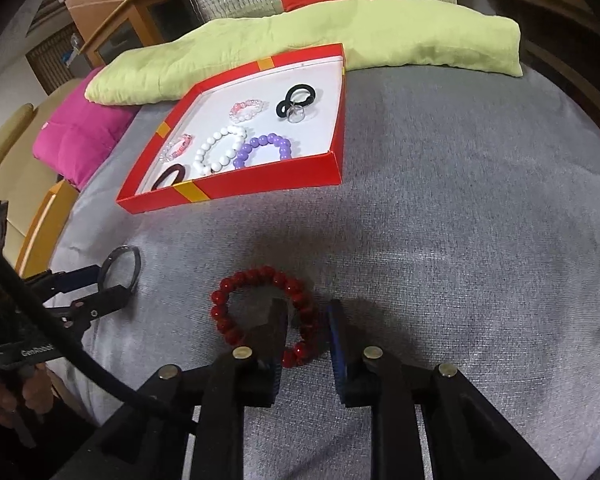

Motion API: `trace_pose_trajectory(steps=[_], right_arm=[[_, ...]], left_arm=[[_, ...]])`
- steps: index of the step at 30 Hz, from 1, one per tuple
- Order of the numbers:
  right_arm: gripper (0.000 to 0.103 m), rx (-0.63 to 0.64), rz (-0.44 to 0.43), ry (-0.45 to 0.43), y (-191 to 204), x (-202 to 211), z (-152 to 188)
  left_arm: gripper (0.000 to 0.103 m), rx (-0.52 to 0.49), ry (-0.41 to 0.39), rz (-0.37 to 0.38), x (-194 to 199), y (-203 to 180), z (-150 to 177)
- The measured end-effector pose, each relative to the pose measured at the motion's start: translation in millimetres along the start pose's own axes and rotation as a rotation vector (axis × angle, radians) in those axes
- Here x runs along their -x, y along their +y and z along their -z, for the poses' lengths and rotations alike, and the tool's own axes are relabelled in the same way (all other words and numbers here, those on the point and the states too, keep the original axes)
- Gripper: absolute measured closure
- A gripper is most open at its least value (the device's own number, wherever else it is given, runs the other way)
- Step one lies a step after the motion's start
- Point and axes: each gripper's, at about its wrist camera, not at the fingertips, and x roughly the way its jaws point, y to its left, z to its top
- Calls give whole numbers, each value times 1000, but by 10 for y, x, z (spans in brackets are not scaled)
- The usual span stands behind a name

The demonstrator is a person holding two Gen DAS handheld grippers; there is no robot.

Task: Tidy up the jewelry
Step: 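Close the right tool on the red bead bracelet while the left tool grips the silver bangle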

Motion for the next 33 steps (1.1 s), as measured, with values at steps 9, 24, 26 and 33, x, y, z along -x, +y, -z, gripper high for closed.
trace_pose_trajectory(steps=[9,24,26,33], right_arm=[[87,69,50,-10,52,-24,22],[85,66,25,-1,18,-45,35],[85,65,20,-2,17,-41,37],[85,64,20,-1,17,-39,36]], left_arm=[[32,26,-7,17,-19,29,-5],[29,40,-20,11,-72,-17,8],[28,46,-19,10,-87,-18,0],[27,38,-30,-5,-124,-42,-18]])
